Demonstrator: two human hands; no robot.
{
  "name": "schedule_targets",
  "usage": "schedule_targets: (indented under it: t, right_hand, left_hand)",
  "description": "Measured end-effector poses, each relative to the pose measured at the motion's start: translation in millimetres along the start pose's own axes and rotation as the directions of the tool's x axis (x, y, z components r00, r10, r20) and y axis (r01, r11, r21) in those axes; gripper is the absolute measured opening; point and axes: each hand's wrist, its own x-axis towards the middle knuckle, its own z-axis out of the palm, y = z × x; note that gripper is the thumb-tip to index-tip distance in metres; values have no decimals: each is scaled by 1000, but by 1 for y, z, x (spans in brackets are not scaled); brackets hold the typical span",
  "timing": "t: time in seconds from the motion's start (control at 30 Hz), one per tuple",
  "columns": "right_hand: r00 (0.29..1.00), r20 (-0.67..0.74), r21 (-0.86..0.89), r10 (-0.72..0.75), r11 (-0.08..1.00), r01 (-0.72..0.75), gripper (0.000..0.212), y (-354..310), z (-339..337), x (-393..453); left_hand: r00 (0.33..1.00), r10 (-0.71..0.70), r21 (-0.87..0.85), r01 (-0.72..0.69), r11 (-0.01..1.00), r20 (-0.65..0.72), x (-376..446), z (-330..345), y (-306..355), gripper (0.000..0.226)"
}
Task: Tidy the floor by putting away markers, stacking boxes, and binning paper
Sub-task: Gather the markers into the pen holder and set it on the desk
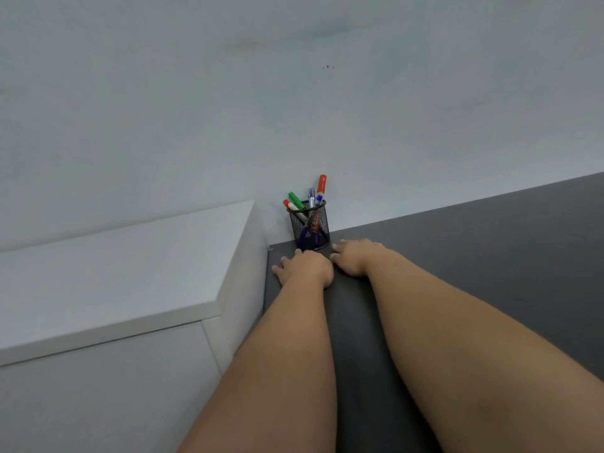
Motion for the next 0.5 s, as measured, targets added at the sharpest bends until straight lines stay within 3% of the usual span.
schedule_targets:
  t: [0.5]
  right_hand:
    - [993, 20, -4, 118, 993, -118, 58, 29, -4, -173]
  left_hand:
    - [963, 258, 2, -259, 966, 82, -157, -9, -39, 58]
